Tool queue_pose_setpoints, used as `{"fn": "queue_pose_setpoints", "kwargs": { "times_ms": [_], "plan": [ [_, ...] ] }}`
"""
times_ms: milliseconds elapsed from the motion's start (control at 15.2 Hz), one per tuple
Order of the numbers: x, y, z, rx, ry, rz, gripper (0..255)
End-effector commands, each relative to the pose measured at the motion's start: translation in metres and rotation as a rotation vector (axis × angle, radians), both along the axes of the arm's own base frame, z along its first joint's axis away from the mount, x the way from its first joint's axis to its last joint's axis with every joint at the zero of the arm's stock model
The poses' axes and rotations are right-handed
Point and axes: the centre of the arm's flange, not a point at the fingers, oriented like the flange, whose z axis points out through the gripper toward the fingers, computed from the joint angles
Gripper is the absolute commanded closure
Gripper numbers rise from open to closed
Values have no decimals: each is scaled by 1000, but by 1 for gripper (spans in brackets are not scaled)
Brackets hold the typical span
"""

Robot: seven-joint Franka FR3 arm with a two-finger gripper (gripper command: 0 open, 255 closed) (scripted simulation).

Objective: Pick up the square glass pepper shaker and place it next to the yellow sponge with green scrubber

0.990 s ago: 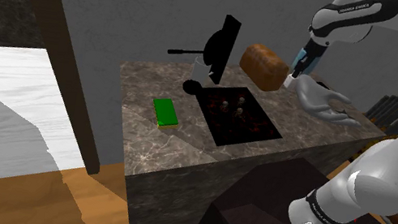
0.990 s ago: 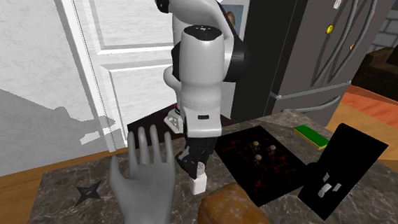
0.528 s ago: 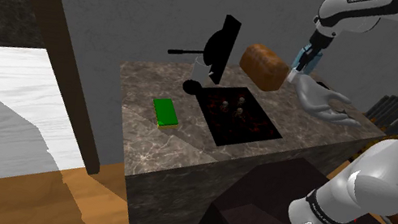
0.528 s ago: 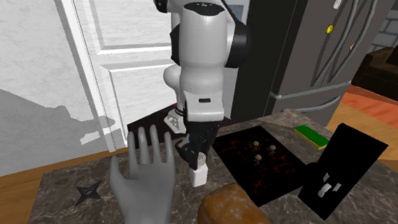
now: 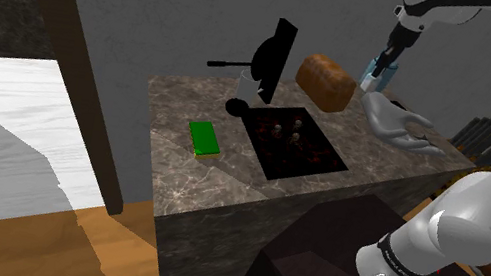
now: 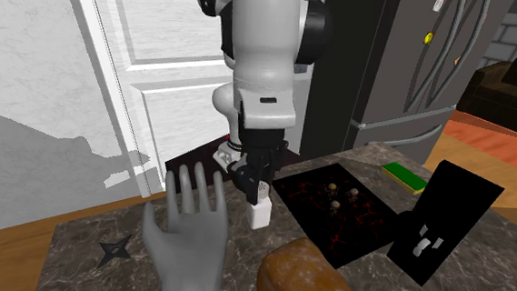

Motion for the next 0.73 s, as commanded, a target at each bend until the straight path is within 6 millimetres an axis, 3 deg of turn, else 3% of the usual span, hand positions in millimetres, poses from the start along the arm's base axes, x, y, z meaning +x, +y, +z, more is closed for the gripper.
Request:
{"fn": "queue_pose_setpoints", "kwargs": {
  "times_ms": [0, 132, 660],
  "plan": [
    [0, 0, 10, 0, 0, 0, 255],
    [0, 0, 17, 0, 0, 0, 255],
    [2, 105, 17, 0, 0, 0, 255]
  ]
}}
